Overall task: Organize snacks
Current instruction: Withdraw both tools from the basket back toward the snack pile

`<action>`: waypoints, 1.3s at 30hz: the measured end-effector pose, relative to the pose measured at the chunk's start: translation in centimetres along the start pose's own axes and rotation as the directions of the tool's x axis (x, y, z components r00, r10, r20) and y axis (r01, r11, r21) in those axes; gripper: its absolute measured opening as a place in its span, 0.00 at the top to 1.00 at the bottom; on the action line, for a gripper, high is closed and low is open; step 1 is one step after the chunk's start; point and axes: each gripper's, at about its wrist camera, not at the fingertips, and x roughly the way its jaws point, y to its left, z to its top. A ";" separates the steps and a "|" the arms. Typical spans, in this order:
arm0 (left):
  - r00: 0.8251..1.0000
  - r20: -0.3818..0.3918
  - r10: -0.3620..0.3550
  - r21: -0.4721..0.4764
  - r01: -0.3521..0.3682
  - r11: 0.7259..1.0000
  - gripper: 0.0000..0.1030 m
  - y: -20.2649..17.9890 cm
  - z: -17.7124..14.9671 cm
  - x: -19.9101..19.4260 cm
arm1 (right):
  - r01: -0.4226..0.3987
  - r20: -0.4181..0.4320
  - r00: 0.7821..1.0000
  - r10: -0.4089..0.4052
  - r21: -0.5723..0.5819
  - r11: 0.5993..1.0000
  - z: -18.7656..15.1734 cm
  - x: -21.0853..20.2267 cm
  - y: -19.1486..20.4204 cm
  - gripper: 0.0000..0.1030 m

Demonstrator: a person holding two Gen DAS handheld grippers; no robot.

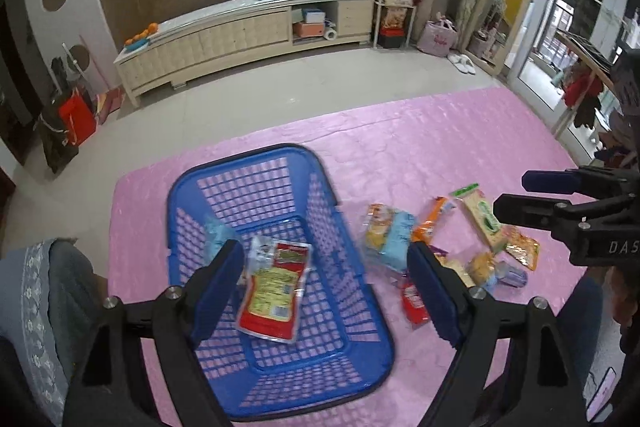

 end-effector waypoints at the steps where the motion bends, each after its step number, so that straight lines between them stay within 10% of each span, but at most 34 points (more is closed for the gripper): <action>1: 1.000 0.002 -0.004 0.004 0.004 1.000 0.20 -0.5 0.0 -0.1 | -0.002 0.003 1.000 0.002 0.007 1.000 -0.5 -0.5 -0.7 0.25; 20: 0.987 -0.075 -0.139 0.089 0.146 0.985 0.20 -12.9 -3.0 4.2 | 0.057 0.003 0.998 -0.057 0.009 0.998 -8.1 -2.4 -11.3 0.25; 39: 0.986 -0.146 -0.086 0.109 0.103 0.989 0.12 -17.0 -8.4 9.3 | 0.024 -0.044 0.999 -0.029 -0.112 0.993 -14.4 2.6 -15.0 0.25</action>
